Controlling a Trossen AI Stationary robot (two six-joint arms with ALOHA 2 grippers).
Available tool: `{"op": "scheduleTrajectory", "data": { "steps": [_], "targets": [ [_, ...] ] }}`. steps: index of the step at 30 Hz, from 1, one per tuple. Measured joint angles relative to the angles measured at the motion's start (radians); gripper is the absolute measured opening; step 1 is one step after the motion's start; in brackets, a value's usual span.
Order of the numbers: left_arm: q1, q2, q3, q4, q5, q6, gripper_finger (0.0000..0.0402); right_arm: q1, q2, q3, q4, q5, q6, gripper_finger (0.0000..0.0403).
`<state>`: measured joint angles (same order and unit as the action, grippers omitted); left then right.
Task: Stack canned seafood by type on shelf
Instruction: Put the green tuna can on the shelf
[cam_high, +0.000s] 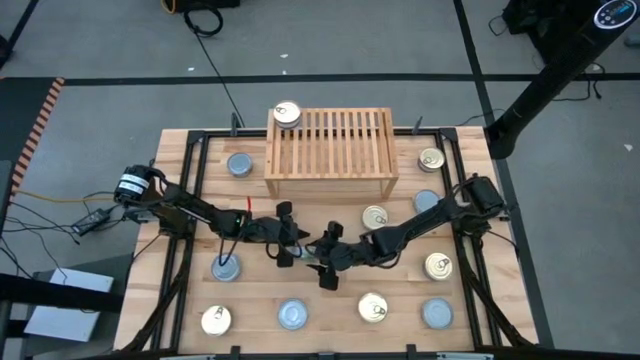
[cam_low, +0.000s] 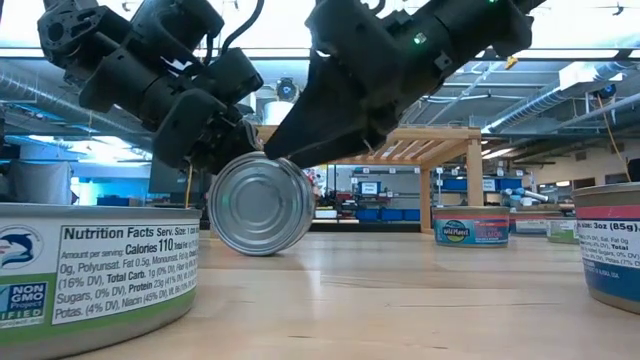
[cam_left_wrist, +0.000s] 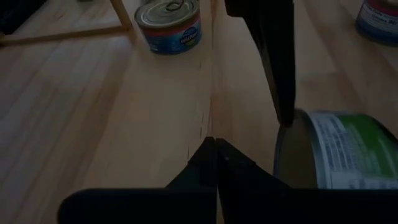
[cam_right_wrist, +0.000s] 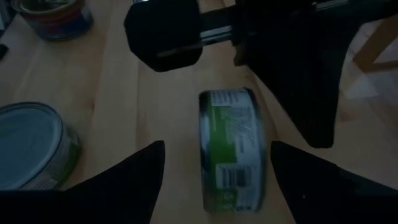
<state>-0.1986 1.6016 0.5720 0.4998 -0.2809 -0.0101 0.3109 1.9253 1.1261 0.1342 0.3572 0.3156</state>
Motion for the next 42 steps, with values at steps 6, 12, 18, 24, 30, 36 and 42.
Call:
{"op": "scheduleTrajectory", "data": {
  "steps": [6, 12, 18, 24, 30, 36, 42],
  "targets": [
    [0.000, 0.000, 0.000, 0.000, 0.000, 0.000, 0.0000, -0.007, 0.005, 0.006, -0.022, 0.010, -0.003, 0.0293],
    [0.000, 0.001, 0.000, 0.005, 0.000, 0.003, 0.0000, -0.014, 0.005, 0.006, -0.049, 0.005, -0.005, 0.0248],
    [0.000, 0.001, 0.000, 0.010, 0.000, 0.003, 0.0000, -0.025, 0.005, 0.006, -0.058, -0.048, -0.022, 0.0180],
    [0.000, 0.001, 0.000, 0.052, -0.019, 0.002, 0.0000, -0.024, 0.005, 0.017, -0.084, -0.061, -0.047, 0.0152],
    [0.000, 0.001, 0.000, 0.114, -0.068, 0.009, 0.0000, 0.005, 0.005, 0.129, -0.309, -0.055, -0.064, 0.0152],
    [0.000, 0.001, -0.024, 0.171, -0.102, 0.025, 0.0000, 0.052, 0.005, 0.266, -0.532, 0.030, -0.100, 0.0152],
    [0.002, 0.001, -0.124, 0.359, -0.105, -0.002, 0.0000, 0.088, 0.005, 0.413, -0.761, 0.109, -0.134, 0.0152]
  ]
}}
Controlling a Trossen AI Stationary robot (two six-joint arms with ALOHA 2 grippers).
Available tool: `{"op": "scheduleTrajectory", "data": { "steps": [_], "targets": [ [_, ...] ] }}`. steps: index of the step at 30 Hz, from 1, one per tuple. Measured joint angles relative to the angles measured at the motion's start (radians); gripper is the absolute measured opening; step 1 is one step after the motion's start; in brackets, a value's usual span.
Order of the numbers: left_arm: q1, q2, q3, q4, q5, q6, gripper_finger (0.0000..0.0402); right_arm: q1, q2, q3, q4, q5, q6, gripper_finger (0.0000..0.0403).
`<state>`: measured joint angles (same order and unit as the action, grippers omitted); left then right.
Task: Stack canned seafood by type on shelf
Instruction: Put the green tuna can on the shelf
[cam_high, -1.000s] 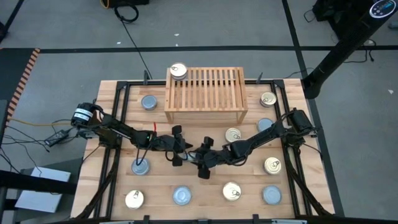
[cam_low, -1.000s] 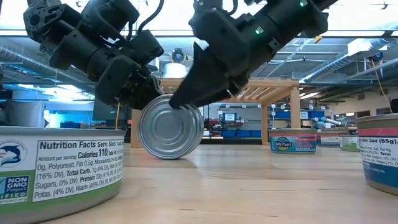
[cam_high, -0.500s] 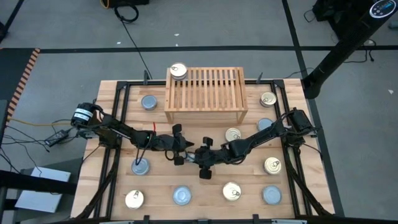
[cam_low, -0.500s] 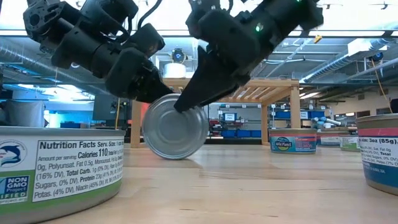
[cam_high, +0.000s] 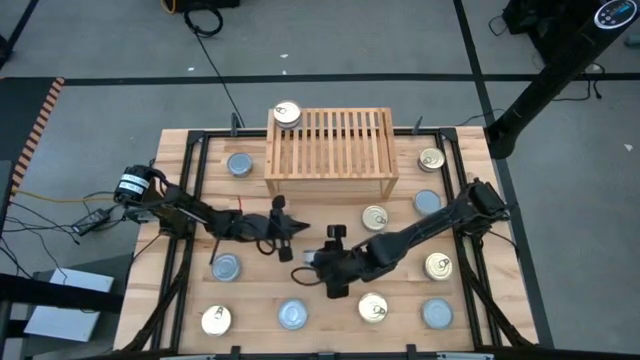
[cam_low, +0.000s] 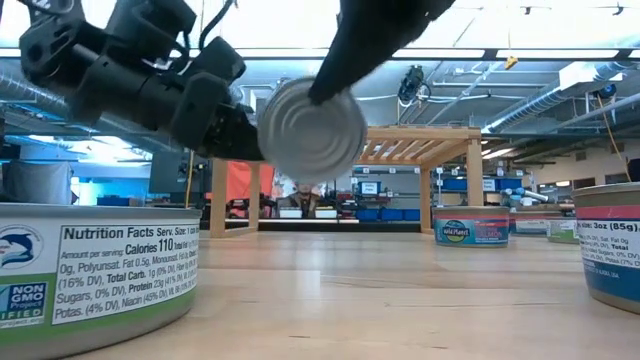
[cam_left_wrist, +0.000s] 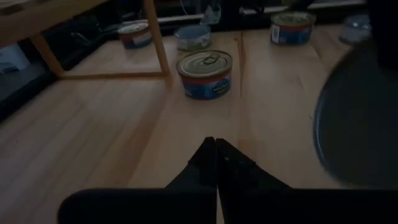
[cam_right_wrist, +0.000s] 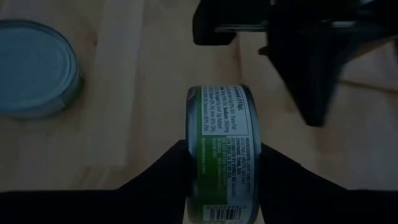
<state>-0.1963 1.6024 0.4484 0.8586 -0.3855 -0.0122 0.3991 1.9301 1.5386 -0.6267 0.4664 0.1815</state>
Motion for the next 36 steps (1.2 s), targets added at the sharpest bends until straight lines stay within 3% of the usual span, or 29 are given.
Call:
{"op": "scheduleTrajectory", "data": {
  "steps": [11, 27, 36],
  "targets": [
    [0.000, 0.000, -0.029, 0.043, -0.007, -0.024, 0.0000, -0.014, -0.002, 0.205, -0.374, 0.235, -0.106, 0.0152],
    [0.000, 0.000, -0.029, 0.040, -0.008, -0.024, 0.0000, -0.125, -0.002, 0.328, -0.582, 0.543, -0.302, 0.0152],
    [0.000, 0.000, -0.029, 0.040, -0.008, -0.025, 0.0000, -0.226, -0.002, 0.328, -0.646, 0.591, -0.318, 0.0152]
  ]
}}
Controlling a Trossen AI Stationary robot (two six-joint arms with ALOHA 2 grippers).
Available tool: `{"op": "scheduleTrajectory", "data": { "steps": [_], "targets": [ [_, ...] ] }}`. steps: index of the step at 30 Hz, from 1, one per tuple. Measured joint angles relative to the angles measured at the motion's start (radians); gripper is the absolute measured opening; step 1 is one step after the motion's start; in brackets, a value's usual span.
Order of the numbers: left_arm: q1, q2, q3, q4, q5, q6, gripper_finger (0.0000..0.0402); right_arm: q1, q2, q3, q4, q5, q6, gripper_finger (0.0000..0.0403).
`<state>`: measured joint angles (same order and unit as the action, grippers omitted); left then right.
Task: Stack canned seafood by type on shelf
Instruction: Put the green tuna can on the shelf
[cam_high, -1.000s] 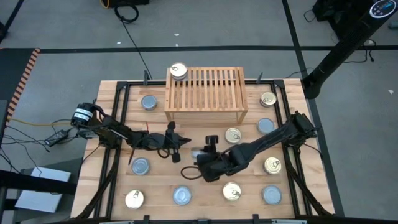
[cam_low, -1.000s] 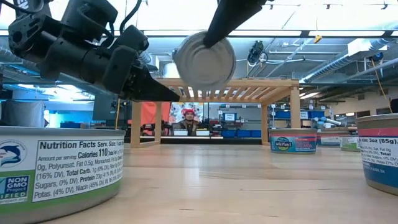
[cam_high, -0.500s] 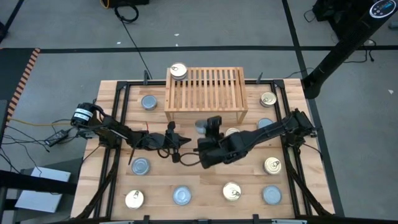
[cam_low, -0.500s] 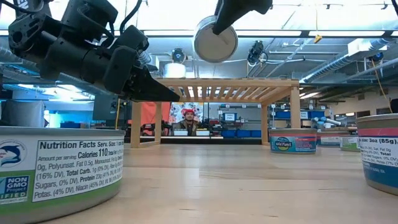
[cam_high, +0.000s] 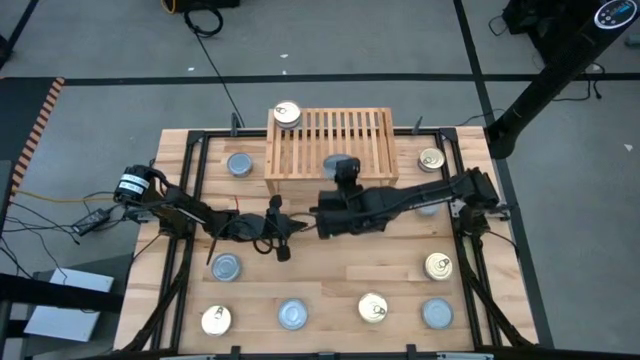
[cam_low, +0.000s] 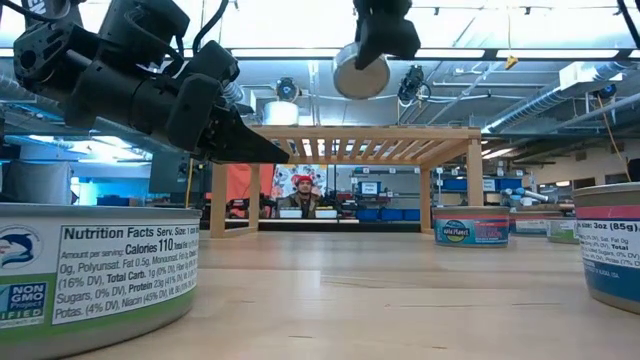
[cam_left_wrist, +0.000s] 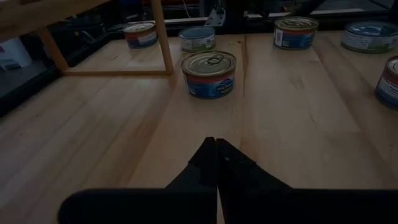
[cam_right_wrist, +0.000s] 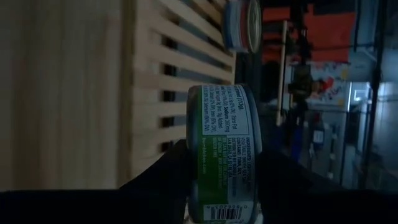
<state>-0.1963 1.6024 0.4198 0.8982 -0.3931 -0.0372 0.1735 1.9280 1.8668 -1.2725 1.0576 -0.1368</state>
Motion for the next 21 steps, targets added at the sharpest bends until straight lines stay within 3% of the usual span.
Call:
{"op": "scheduleTrajectory", "data": {
  "steps": [21],
  "targets": [
    [0.000, 0.000, 0.000, -0.006, 0.000, 0.006, 0.0000, -0.252, 0.000, 0.000, -0.069, 0.063, -0.021, 0.0152]
  ]
}}
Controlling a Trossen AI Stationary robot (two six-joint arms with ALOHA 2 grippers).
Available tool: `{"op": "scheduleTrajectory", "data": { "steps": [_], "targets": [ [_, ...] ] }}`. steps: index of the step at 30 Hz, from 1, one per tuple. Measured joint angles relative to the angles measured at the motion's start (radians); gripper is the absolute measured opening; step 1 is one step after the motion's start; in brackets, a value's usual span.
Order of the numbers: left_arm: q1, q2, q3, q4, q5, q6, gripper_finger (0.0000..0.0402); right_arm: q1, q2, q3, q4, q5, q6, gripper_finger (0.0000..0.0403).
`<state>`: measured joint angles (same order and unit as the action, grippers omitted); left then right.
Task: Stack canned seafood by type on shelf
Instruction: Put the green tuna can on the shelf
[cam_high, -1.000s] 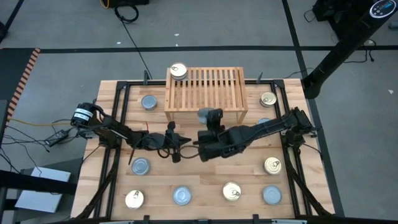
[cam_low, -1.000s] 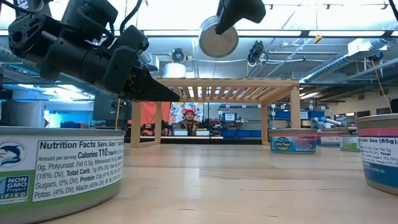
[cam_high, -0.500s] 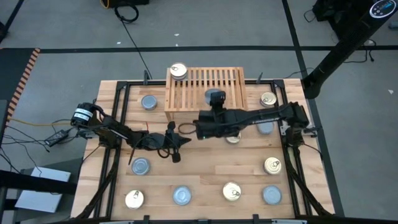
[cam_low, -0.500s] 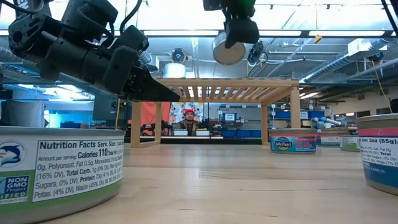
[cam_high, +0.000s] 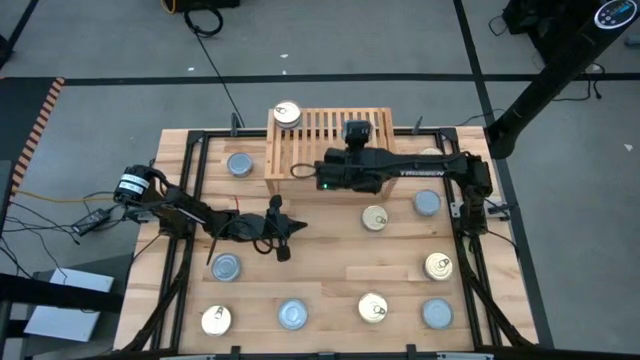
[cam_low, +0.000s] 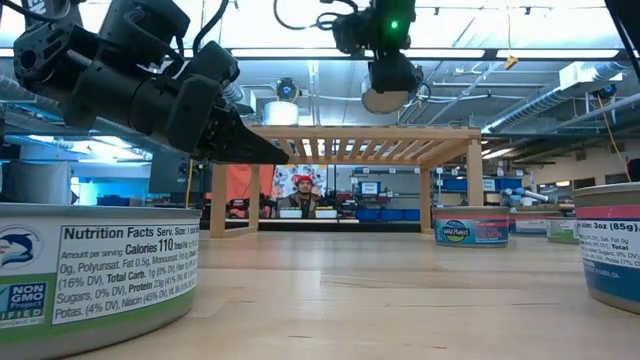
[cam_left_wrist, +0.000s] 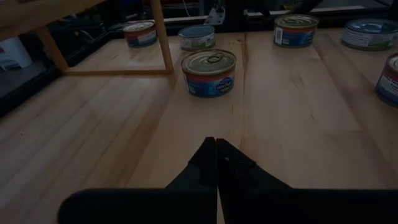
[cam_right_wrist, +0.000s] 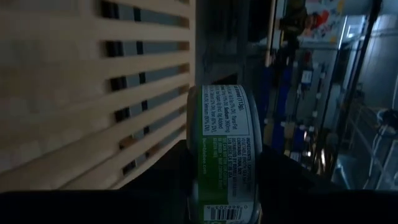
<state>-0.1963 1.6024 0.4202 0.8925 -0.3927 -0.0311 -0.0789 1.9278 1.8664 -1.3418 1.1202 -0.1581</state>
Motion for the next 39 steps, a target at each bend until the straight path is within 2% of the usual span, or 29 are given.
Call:
{"op": "scheduleTrajectory", "data": {
  "steps": [12, 18, 30, 35, 39],
  "targets": [
    [0.000, 0.000, 0.000, -0.009, 0.000, 0.004, 0.0000, -0.148, 0.000, -0.001, 0.006, -0.048, -0.028, 0.0152],
    [0.000, 0.000, 0.000, -0.009, 0.000, 0.005, 0.0000, -0.209, 0.000, -0.001, 0.032, -0.110, -0.054, 0.0152],
    [0.000, 0.000, 0.000, -0.009, 0.000, 0.024, 0.0000, -0.275, 0.000, -0.005, 0.078, -0.182, -0.109, 0.0152],
    [0.000, 0.000, 0.000, -0.009, 0.000, 0.024, 0.0000, -0.300, 0.000, -0.040, 0.093, -0.210, -0.119, 0.0152],
    [0.000, 0.000, 0.000, -0.008, 0.000, 0.023, 0.0000, -0.313, 0.000, -0.090, 0.112, -0.193, -0.131, 0.0152]
  ]
}}
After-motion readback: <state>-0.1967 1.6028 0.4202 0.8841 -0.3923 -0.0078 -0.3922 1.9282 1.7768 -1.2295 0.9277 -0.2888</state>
